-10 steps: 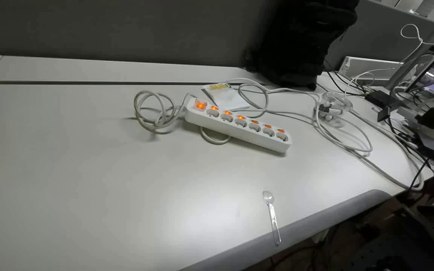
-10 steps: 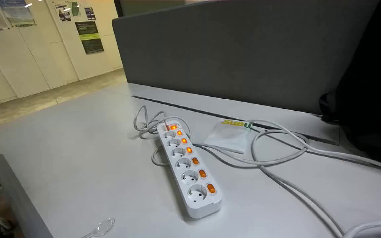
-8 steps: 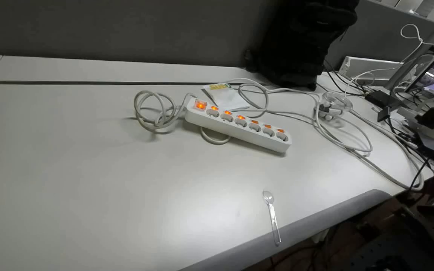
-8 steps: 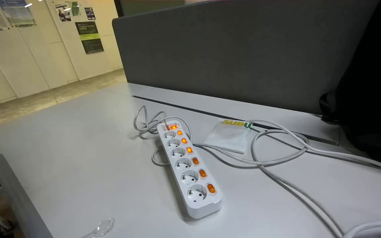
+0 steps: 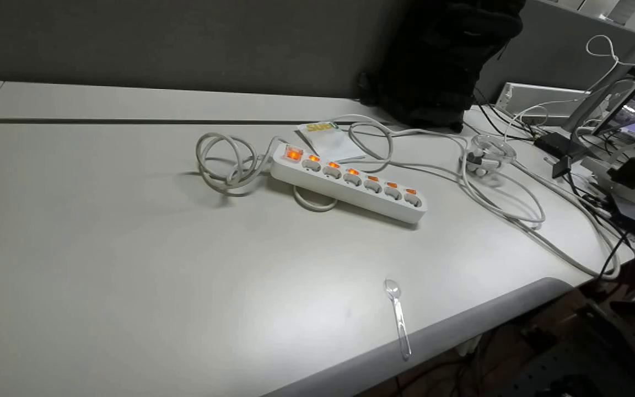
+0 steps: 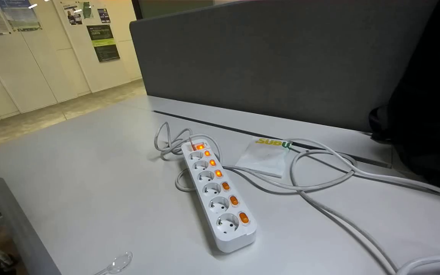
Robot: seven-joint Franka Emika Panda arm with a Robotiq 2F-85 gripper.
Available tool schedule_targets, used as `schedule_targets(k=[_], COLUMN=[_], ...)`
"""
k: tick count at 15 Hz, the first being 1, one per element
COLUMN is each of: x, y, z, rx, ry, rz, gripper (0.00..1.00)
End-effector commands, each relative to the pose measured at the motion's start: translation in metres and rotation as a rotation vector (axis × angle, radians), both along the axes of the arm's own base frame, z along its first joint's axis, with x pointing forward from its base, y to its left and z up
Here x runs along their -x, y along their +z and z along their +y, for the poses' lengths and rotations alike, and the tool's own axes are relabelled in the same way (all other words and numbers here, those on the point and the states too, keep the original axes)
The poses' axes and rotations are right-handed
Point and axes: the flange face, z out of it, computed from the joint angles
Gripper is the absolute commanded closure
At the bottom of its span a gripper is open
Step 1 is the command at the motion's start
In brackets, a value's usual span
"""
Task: Turn off the switch on the fourth from the right on the adapter
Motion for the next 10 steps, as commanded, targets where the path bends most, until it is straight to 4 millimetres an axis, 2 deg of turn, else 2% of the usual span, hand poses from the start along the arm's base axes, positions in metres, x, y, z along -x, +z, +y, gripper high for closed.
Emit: schedule_targets(k=[1,5,7,10], x=[0.0,-0.008,-0.018,-0.034], y=[0.001,-0.007,-0.017,-0.045], z=[0.0,-0.009,-0.023,-0.054], rx=[0.0,0.035,0.06,0.12], ry=[0.0,-0.048,-0.112,-0.23], rz=[0.001,-0.029,-0.065,-0.106], gripper=[0.0,0.0,0.0,0.0])
